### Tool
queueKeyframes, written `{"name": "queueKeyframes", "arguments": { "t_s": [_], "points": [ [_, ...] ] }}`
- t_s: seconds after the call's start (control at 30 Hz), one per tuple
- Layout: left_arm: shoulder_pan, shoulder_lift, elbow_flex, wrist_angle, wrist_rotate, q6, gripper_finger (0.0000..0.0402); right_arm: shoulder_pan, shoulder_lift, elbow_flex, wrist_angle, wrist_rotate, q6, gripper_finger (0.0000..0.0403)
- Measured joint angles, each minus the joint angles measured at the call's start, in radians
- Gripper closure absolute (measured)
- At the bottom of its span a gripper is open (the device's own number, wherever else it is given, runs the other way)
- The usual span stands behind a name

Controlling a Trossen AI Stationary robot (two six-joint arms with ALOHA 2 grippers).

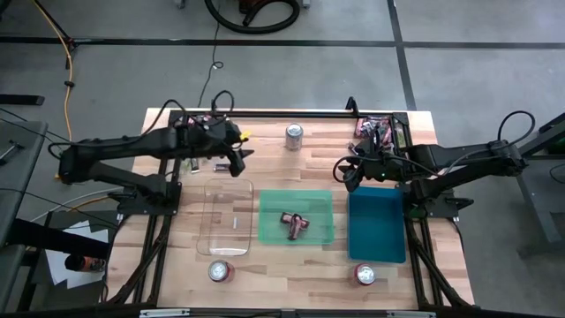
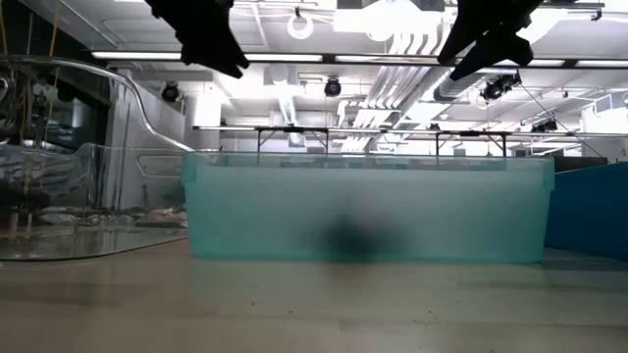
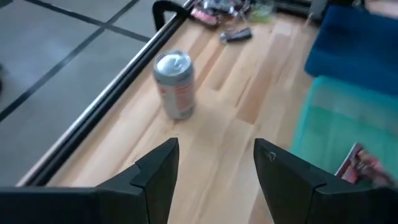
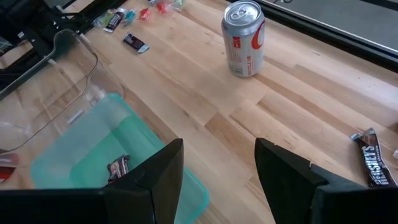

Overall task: Organize candy in baskets
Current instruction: Put the brown white chocolate bar into the transparent bin

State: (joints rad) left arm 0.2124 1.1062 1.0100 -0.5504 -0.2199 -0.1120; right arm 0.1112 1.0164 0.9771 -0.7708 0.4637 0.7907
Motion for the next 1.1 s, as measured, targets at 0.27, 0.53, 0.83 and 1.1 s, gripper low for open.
{"name": "queueKeyframes", "arguments": {
  "t_s": [0.27, 0.53, 0.83, 1.1],
  "points": [
    [0.264, 0.080, 0.000, -0.249, 0.169, -0.077, 0.0206, 0.000, 0.000, 0.000, 0.006, 0.000, 0.017, 0.0210],
    [0.389, 0.294, 0.000, -0.390, 0.288, -0.020, 0.0206, 0.000, 0.000, 0.000, 0.006, -0.004, 0.023, 0.0210],
    [0.405, 0.467, 0.000, -0.356, 0.392, 0.017, 0.0206, 0.000, 0.000, 0.000, 0.006, -0.020, 0.024, 0.0210],
    [0.412, 0.565, 0.000, -0.352, 0.371, 0.012, 0.0206, 0.000, 0.000, 0.000, 0.006, -0.026, 0.022, 0.0210]
  ]
}}
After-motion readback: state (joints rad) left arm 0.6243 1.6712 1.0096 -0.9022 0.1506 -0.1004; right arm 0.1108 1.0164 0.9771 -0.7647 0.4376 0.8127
